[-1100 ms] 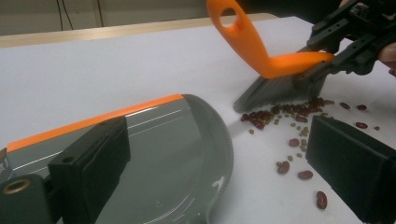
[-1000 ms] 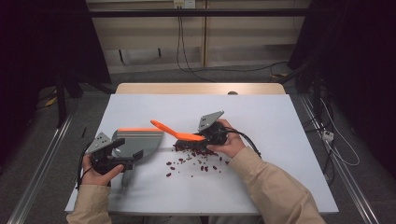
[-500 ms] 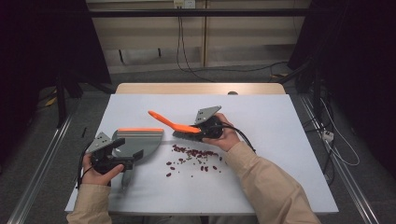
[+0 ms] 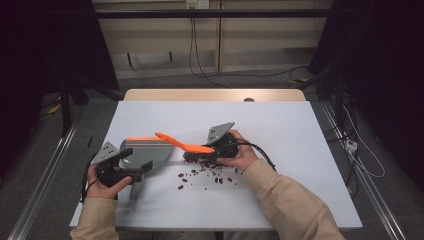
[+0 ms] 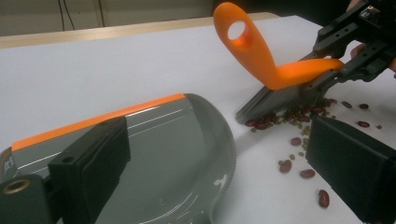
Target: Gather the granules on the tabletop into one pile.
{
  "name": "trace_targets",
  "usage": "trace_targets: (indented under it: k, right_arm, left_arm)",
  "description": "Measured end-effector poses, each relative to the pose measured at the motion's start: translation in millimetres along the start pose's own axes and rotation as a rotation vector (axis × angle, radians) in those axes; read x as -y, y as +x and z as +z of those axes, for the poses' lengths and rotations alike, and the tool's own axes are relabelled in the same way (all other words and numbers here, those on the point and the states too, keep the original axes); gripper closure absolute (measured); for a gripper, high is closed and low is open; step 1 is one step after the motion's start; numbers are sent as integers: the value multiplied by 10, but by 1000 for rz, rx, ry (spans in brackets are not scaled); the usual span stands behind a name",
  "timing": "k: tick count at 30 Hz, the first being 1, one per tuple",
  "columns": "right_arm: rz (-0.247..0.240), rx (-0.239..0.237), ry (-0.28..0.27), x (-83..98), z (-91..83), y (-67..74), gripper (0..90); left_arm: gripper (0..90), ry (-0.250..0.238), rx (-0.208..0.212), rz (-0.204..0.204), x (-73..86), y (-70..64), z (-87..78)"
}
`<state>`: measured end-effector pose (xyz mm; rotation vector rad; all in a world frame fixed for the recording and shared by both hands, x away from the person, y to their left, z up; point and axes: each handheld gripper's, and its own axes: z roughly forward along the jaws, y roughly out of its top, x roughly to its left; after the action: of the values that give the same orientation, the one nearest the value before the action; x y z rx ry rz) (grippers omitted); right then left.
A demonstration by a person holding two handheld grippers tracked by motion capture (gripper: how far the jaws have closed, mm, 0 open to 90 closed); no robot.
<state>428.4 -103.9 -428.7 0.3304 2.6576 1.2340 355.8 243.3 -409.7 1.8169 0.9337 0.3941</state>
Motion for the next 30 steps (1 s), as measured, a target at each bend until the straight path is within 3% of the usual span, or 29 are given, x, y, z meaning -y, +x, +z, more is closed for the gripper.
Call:
trace_targets:
  k: [8, 15, 24, 27, 30]
  right_arm:
    - [-3, -9, 1, 21, -47, 88, 711]
    - [47, 26, -22, 20, -106, 67, 711]
    - [201, 72, -107, -70, -251, 52, 711]
    - [285, 95, -135, -107, -278, 104, 711]
    - [407, 107, -191, -143, -294, 184, 711]
  left_arm:
    - [63, -1, 3, 4, -1, -10, 0]
    - [63, -2, 7, 4, -3, -16, 5]
    - [63, -1, 12, 2, -1, -11, 14]
    - [63, -2, 13, 4, -2, -11, 13]
    - [63, -4, 12, 3, -2, -9, 8]
